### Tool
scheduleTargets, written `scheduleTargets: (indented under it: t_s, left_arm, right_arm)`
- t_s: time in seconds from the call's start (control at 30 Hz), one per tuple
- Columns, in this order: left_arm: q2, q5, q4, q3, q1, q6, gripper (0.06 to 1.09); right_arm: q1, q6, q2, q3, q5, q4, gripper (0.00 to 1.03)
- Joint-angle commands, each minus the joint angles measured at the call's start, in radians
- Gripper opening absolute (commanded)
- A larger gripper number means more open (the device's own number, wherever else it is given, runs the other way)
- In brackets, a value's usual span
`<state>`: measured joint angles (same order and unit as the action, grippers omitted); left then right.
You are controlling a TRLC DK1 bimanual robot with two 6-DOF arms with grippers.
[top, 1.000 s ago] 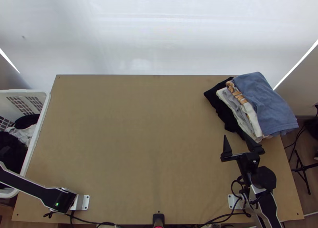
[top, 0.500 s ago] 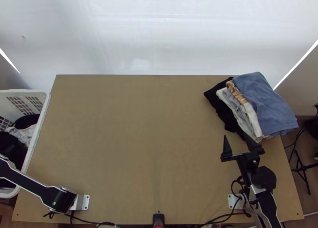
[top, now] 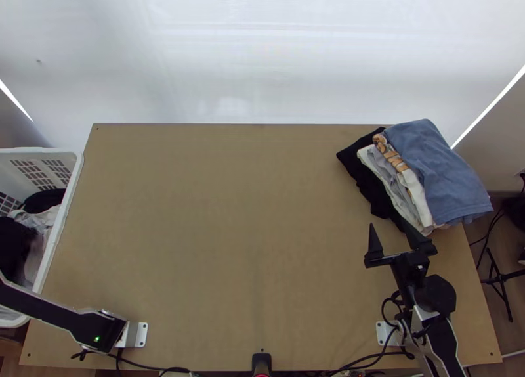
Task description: Fold the t-shirt
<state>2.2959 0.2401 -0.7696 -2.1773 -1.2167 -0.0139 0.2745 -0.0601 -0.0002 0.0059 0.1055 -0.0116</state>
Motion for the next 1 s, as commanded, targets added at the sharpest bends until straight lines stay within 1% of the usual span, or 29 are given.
scheduleTargets:
  t_s: [0.0,0.07,0.17,0.2,0.33,0.43,0.53,0.6,0.7,0.77,0.83,0.97]
  left_arm:
    - [-0.342,0.14,-0.073,0.008,-0.004,0.066,0.1]
    - [-0.418,0.197,-0.106,0.008,0.003,0.075,0.09]
    - [-0.521,0.212,-0.166,0.019,0.034,0.071,0.09]
    - [-0.59,0.222,-0.188,0.053,0.062,0.069,0.09]
    - [-0.757,0.222,-0.2,0.174,0.152,0.052,0.09]
    - [-0.894,0.222,-0.206,0.29,0.256,0.04,0.09]
    - [-1.037,0.208,-0.208,0.444,0.404,0.032,0.09]
    - [-1.121,0.166,-0.209,0.542,0.554,0.043,0.09]
    - [-1.207,0.013,-0.208,0.643,0.838,0.1,0.09]
    - [-1.241,-0.079,-0.201,0.683,1.017,0.163,0.09]
    - [-1.253,-0.116,-0.201,0.695,1.158,0.229,0.09]
    - [-1.259,-0.128,-0.201,0.688,1.425,0.396,0.09]
  right_arm:
    - [0.0,0.0,0.0,0.0,0.0,0.001,0.98]
    - [0.0,0.0,0.0,0.0,0.0,0.001,0.98]
    - [0.0,0.0,0.0,0.0,0.0,0.001,0.98]
    - [0.0,0.0,0.0,0.0,0.0,0.001,0.98]
    - [0.0,0.0,0.0,0.0,0.0,-0.001,0.98]
    - [0.0,0.0,0.0,0.0,0.0,0.001,0.98]
    - [0.0,0.0,0.0,0.0,0.0,-0.001,0.98]
    - [0.0,0.0,0.0,0.0,0.0,-0.001,0.98]
    - [0.0,0.0,0.0,0.0,0.0,-0.001,0.98]
    - [0.0,0.0,0.0,0.0,0.0,-0.001,0.98]
    - [0.0,0.0,0.0,0.0,0.0,-0.001,0.98]
    - [0.0,0.0,0.0,0.0,0.0,-0.001,0.98]
